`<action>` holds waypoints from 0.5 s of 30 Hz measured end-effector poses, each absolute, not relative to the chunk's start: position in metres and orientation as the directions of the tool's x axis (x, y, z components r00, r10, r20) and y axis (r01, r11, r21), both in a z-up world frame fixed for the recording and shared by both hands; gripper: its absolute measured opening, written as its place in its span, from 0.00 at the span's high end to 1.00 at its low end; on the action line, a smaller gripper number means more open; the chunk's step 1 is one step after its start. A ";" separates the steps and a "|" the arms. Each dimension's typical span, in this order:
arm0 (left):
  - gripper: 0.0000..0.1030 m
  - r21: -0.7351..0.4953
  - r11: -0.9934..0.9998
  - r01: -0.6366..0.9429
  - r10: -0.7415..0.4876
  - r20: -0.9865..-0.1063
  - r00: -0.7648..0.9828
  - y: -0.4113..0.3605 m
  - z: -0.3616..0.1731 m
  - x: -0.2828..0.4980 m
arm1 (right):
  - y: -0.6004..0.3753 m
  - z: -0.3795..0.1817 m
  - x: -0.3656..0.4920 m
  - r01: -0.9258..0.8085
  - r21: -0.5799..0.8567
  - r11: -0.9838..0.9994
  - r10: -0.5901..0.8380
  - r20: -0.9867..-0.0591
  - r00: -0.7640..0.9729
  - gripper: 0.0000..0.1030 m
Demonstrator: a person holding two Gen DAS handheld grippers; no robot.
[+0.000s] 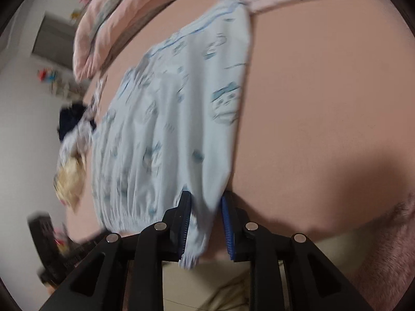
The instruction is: Fold clothes
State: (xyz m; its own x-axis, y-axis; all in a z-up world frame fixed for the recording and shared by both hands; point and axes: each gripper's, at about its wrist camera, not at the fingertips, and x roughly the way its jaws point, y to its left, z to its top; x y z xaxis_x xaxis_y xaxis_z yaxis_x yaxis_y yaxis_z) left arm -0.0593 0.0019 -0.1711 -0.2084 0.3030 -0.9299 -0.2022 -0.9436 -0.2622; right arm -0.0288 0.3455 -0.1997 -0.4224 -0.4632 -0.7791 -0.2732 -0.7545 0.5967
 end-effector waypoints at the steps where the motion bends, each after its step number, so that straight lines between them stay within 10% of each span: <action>1: 0.81 -0.264 -0.943 -0.203 0.305 -0.929 -0.208 0.002 -0.171 -0.059 | 0.351 -0.202 -0.033 -0.297 0.624 -0.723 -0.480 -0.763 -0.434 0.78; 15: 0.80 -0.296 -0.938 -0.179 0.331 -0.920 -0.209 0.000 -0.176 -0.055 | 0.369 -0.181 -0.060 -0.269 0.359 -0.894 -0.204 -0.859 -0.471 1.00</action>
State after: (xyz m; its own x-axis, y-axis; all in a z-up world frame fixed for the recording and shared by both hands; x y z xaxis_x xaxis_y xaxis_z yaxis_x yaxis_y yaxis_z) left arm -0.0549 -0.0004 -0.1755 -0.2092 0.3308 -0.9202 -0.1793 -0.9381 -0.2964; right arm -0.0601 0.3690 -0.1806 -0.4706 -0.2037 -0.8585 -0.2690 -0.8935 0.3595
